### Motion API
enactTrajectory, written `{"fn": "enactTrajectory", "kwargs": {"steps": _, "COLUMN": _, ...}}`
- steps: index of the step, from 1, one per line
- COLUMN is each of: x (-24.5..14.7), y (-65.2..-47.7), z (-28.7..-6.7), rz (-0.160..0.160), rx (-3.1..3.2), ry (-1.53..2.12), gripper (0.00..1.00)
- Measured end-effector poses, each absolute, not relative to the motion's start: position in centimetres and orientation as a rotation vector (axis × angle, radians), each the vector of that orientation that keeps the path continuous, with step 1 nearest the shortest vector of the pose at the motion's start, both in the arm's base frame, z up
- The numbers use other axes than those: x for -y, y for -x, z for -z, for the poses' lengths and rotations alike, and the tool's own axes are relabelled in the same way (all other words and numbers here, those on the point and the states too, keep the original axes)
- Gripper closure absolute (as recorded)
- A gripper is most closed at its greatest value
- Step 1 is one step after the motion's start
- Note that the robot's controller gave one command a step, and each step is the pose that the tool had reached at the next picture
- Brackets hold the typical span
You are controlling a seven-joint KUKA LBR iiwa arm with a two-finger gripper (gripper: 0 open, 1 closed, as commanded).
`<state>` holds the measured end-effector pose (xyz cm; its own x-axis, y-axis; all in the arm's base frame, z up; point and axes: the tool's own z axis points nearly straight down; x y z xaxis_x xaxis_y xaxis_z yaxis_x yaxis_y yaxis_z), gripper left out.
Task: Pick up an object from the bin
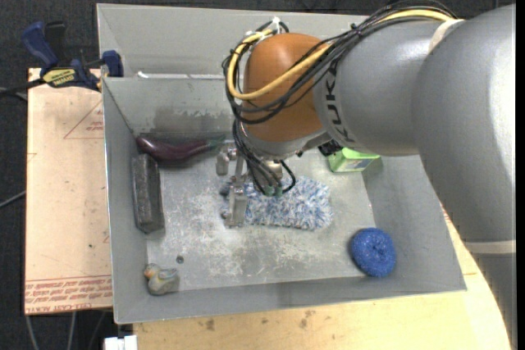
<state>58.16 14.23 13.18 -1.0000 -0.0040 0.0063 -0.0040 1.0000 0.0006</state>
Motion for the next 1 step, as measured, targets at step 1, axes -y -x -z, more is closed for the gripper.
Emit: {"fn": "enactTrajectory", "kwargs": {"steps": 1, "x": -14.15, "y": -58.33, "z": -13.67, "rz": 0.002, "rx": 3.142, "ry": -0.001, "gripper": 0.00}}
